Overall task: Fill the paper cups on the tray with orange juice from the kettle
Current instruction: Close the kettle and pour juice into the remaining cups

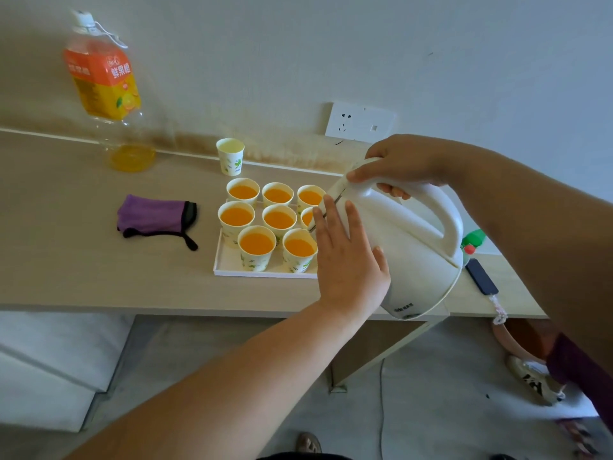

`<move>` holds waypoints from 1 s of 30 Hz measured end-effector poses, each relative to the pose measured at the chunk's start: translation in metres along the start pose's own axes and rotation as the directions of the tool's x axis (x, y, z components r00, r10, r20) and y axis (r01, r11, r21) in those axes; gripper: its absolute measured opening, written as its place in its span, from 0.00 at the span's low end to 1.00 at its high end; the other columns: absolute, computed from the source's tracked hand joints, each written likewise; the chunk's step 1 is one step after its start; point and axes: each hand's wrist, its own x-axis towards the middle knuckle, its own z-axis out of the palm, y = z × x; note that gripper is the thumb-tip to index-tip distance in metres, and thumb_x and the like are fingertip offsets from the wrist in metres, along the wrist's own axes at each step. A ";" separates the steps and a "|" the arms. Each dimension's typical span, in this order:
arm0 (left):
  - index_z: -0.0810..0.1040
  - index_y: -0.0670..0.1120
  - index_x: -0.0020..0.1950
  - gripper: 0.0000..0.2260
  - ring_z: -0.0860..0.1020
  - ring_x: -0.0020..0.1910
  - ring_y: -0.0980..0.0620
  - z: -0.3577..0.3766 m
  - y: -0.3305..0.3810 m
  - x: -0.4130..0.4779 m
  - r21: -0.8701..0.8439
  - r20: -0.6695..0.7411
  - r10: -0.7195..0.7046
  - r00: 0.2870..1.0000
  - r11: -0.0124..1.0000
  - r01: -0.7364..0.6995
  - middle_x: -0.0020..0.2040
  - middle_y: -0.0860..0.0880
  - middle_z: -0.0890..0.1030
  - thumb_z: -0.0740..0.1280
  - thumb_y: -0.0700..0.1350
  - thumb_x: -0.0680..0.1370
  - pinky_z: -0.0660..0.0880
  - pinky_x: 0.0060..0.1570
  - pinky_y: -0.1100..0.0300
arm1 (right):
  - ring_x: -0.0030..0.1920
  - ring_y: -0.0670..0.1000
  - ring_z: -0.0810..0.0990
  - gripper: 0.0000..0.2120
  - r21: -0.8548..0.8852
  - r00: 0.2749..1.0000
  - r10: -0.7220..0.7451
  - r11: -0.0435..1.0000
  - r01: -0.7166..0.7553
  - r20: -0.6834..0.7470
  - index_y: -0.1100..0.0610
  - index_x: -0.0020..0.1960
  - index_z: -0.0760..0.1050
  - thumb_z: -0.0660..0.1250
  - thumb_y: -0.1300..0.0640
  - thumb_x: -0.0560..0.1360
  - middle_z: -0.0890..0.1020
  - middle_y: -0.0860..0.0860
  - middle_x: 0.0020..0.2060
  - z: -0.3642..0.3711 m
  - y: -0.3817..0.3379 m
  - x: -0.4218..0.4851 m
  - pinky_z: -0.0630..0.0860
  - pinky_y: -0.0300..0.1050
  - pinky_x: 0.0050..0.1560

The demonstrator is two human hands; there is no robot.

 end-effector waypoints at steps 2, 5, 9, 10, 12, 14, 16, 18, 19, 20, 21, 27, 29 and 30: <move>0.44 0.42 0.78 0.32 0.38 0.76 0.38 -0.002 -0.002 0.003 -0.009 0.028 -0.017 0.999 1.000 0.017 0.77 0.38 0.39 0.57 0.51 0.81 0.40 0.74 0.51 | 0.24 0.46 0.75 0.19 -0.012 1.000 0.016 1.000 -0.016 0.005 0.58 0.41 0.74 0.65 0.41 0.74 0.79 0.50 0.29 -0.001 -0.004 0.003 0.71 0.40 0.33; 0.44 0.43 0.78 0.32 0.38 0.76 0.40 -0.004 -0.004 0.006 -0.022 0.039 -0.029 0.999 0.999 0.030 0.77 0.40 0.38 0.57 0.52 0.81 0.39 0.73 0.52 | 0.25 0.47 0.75 0.19 -0.030 0.999 0.030 0.999 -0.030 0.014 0.57 0.41 0.74 0.65 0.40 0.74 0.79 0.52 0.30 -0.003 -0.010 0.007 0.71 0.41 0.33; 0.44 0.43 0.78 0.32 0.37 0.76 0.41 -0.005 -0.004 0.010 -0.024 0.038 -0.041 0.998 0.999 0.042 0.77 0.40 0.38 0.56 0.53 0.81 0.37 0.71 0.54 | 0.25 0.47 0.75 0.19 -0.060 0.999 0.041 0.997 -0.039 0.032 0.57 0.41 0.74 0.64 0.41 0.75 0.79 0.52 0.30 -0.006 -0.015 0.012 0.71 0.40 0.32; 0.44 0.43 0.78 0.32 0.36 0.76 0.41 -0.005 -0.004 0.011 -0.020 0.041 -0.046 0.998 0.999 0.047 0.77 0.40 0.38 0.56 0.53 0.81 0.37 0.72 0.54 | 0.24 0.46 0.75 0.19 -0.069 0.998 0.040 0.997 -0.037 0.039 0.57 0.41 0.73 0.64 0.41 0.75 0.79 0.52 0.30 -0.006 -0.016 0.014 0.71 0.40 0.32; 0.43 0.44 0.78 0.32 0.36 0.76 0.41 -0.005 -0.004 0.013 -0.018 0.046 -0.056 0.997 0.998 0.057 0.77 0.41 0.37 0.55 0.54 0.81 0.38 0.72 0.54 | 0.24 0.46 0.74 0.19 -0.083 0.998 0.042 0.996 -0.038 0.047 0.58 0.41 0.73 0.64 0.41 0.75 0.79 0.52 0.31 -0.006 -0.017 0.017 0.71 0.40 0.32; 0.43 0.44 0.78 0.32 0.36 0.76 0.41 -0.004 -0.005 0.014 -0.018 0.053 -0.063 0.997 0.998 0.064 0.77 0.41 0.37 0.55 0.54 0.81 0.38 0.72 0.54 | 0.24 0.47 0.74 0.19 -0.079 0.997 0.050 0.996 -0.045 0.055 0.58 0.41 0.73 0.64 0.41 0.75 0.79 0.52 0.31 -0.006 -0.017 0.020 0.71 0.40 0.32; 0.43 0.43 0.78 0.32 0.36 0.76 0.41 -0.003 -0.005 0.015 -0.007 0.055 -0.066 0.996 0.998 0.067 0.77 0.41 0.37 0.55 0.54 0.81 0.38 0.72 0.53 | 0.23 0.46 0.74 0.19 -0.066 0.997 0.051 0.997 -0.047 0.065 0.58 0.42 0.74 0.65 0.41 0.75 0.78 0.53 0.31 -0.006 -0.018 0.021 0.72 0.40 0.31; 0.42 0.43 0.78 0.32 0.36 0.76 0.40 -0.004 -0.004 0.016 0.004 0.053 -0.068 0.996 0.998 0.068 0.77 0.40 0.37 0.54 0.55 0.81 0.37 0.72 0.53 | 0.23 0.46 0.74 0.19 -0.068 0.996 0.049 0.997 -0.044 0.070 0.59 0.42 0.74 0.65 0.41 0.75 0.78 0.53 0.31 -0.007 -0.019 0.023 0.72 0.39 0.31; 0.42 0.43 0.78 0.32 0.36 0.76 0.40 -0.004 -0.004 0.016 0.005 0.053 -0.070 0.996 0.998 0.069 0.77 0.41 0.37 0.54 0.55 0.81 0.37 0.72 0.53 | 0.23 0.46 0.74 0.19 -0.072 0.996 0.049 0.996 -0.044 0.073 0.59 0.42 0.74 0.64 0.41 0.75 0.78 0.52 0.30 -0.007 -0.020 0.023 0.72 0.39 0.31; 0.42 0.44 0.78 0.32 0.36 0.76 0.40 -0.004 -0.005 0.017 0.000 0.052 -0.071 0.996 0.997 0.071 0.77 0.41 0.37 0.54 0.55 0.81 0.37 0.72 0.53 | 0.23 0.46 0.74 0.19 -0.074 0.996 0.051 0.996 -0.046 0.075 0.59 0.42 0.74 0.64 0.41 0.75 0.78 0.52 0.30 -0.008 -0.021 0.023 0.72 0.39 0.31; 0.43 0.44 0.78 0.32 0.36 0.76 0.40 -0.004 -0.005 0.017 -0.005 0.051 -0.072 0.996 0.997 0.073 0.77 0.41 0.37 0.54 0.55 0.81 0.37 0.72 0.53 | 0.23 0.46 0.74 0.20 -0.080 0.996 0.054 0.996 -0.048 0.076 0.59 0.42 0.74 0.64 0.41 0.75 0.78 0.52 0.30 -0.008 -0.022 0.023 0.72 0.39 0.31; 0.43 0.44 0.78 0.32 0.36 0.76 0.41 -0.004 -0.006 0.018 -0.011 0.054 -0.087 0.995 0.996 0.087 0.77 0.41 0.37 0.54 0.55 0.81 0.40 0.73 0.52 | 0.24 0.46 0.74 0.21 -0.113 0.995 0.071 0.992 -0.062 0.075 0.60 0.44 0.75 0.64 0.40 0.75 0.78 0.52 0.30 -0.008 -0.027 0.024 0.70 0.39 0.31; 0.43 0.44 0.78 0.32 0.36 0.76 0.40 -0.004 -0.006 0.018 -0.012 0.061 -0.088 0.994 0.996 0.089 0.77 0.41 0.37 0.54 0.55 0.81 0.40 0.74 0.52 | 0.23 0.45 0.74 0.21 -0.113 0.994 0.079 0.991 -0.070 0.080 0.60 0.44 0.75 0.64 0.40 0.75 0.78 0.52 0.30 -0.008 -0.027 0.025 0.71 0.39 0.31; 0.43 0.44 0.78 0.32 0.36 0.76 0.40 -0.004 -0.006 0.018 -0.017 0.063 -0.088 0.994 0.996 0.089 0.77 0.41 0.37 0.54 0.55 0.81 0.40 0.74 0.52 | 0.22 0.45 0.74 0.21 -0.117 0.993 0.081 0.991 -0.072 0.082 0.60 0.44 0.75 0.64 0.40 0.75 0.78 0.52 0.29 -0.008 -0.028 0.025 0.70 0.39 0.31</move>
